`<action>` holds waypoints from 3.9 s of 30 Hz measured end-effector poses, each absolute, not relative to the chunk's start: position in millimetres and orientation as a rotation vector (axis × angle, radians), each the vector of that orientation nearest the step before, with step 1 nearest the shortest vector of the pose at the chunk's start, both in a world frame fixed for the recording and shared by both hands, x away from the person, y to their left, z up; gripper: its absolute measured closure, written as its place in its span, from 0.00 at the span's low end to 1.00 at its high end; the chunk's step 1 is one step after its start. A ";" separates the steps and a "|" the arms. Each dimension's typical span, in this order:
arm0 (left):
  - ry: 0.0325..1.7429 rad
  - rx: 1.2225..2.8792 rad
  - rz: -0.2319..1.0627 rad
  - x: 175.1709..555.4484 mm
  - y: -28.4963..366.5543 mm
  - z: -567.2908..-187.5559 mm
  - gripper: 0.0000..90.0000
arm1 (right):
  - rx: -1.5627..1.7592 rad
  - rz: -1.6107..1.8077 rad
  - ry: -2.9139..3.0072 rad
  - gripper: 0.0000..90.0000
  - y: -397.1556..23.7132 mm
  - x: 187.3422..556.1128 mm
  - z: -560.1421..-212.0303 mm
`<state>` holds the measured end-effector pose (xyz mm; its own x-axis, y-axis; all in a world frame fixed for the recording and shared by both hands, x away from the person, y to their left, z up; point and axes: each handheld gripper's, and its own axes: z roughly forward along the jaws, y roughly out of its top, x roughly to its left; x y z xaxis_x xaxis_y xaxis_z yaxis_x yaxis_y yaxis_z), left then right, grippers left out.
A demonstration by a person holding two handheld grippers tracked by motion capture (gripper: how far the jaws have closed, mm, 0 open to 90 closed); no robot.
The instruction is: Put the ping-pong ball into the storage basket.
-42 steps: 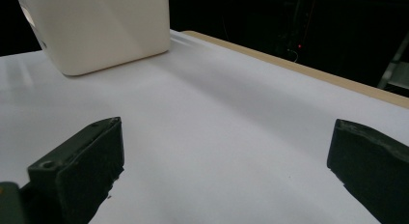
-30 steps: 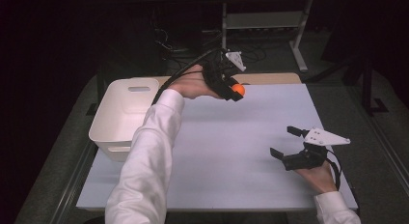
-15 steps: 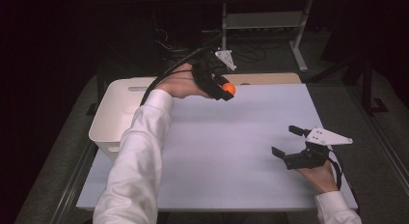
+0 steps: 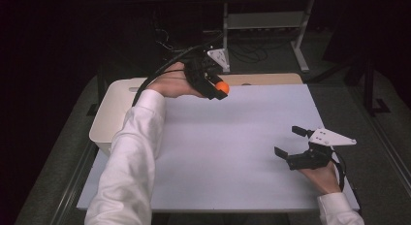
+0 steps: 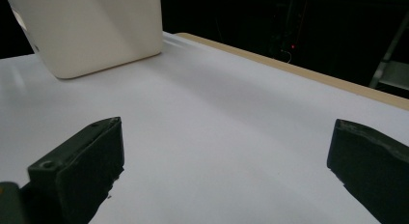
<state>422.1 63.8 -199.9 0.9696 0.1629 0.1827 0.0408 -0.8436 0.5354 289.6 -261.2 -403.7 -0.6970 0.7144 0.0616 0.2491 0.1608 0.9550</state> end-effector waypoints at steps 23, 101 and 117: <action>0.201 2.574 0.348 415.4 98.9 -194.1 0.56 | 0.909 1.567 2.054 0.00 -257.4 289.4 -404.0; 0.530 2.675 0.412 380.1 236.8 -194.3 0.56 | 0.916 1.551 2.081 0.00 -249.3 285.4 -404.9; 0.596 2.692 0.440 368.9 263.5 -189.2 0.56 | 0.904 1.540 2.088 0.00 -247.5 285.8 -405.5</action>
<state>368.9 263.5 -189.2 0.8635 0.4530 0.2218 0.3449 -0.8511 0.3958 285.8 -247.5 -405.5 -0.7149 0.6964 0.0629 0.2659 0.1876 0.9456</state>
